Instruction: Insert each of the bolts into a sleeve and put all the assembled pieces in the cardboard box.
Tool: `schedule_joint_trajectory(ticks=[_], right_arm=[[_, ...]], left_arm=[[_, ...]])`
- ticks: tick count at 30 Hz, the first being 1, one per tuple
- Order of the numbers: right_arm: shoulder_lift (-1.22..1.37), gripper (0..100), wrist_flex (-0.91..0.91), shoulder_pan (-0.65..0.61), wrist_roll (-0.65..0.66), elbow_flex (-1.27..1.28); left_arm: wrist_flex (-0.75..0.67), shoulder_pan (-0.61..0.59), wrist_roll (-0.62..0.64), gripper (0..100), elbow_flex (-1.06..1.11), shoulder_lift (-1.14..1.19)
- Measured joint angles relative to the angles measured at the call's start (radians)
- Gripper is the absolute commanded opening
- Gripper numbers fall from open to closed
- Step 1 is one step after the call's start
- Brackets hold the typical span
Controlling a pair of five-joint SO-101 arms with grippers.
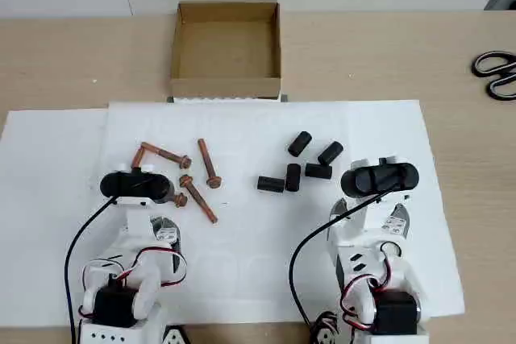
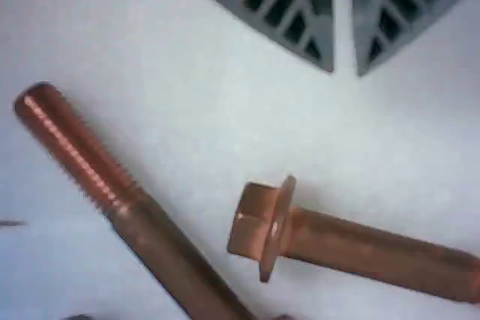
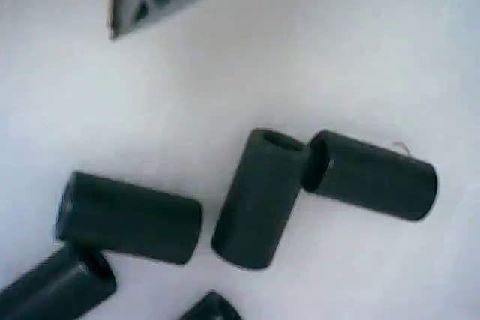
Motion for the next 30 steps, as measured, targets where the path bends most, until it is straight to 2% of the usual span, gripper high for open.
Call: schedule_joint_trajectory(ticks=[8,15,22,30], right_arm=[[0.000,34.8,-0.008,0.000,0.000,-0.091],[0.000,34.8,0.074,0.000,0.000,-0.201],[0.000,34.8,0.146,0.025,0.069,-0.296],[-0.008,34.8,0.218,0.064,0.075,-0.405]], left_arm=[[-0.034,0.000,0.000,1,-0.089,0.000],[-0.161,-0.002,0.000,1,-0.232,0.000],[-0.256,-0.002,-0.127,1,-0.333,0.000],[-0.256,-0.006,-0.146,1,-0.437,0.000]])
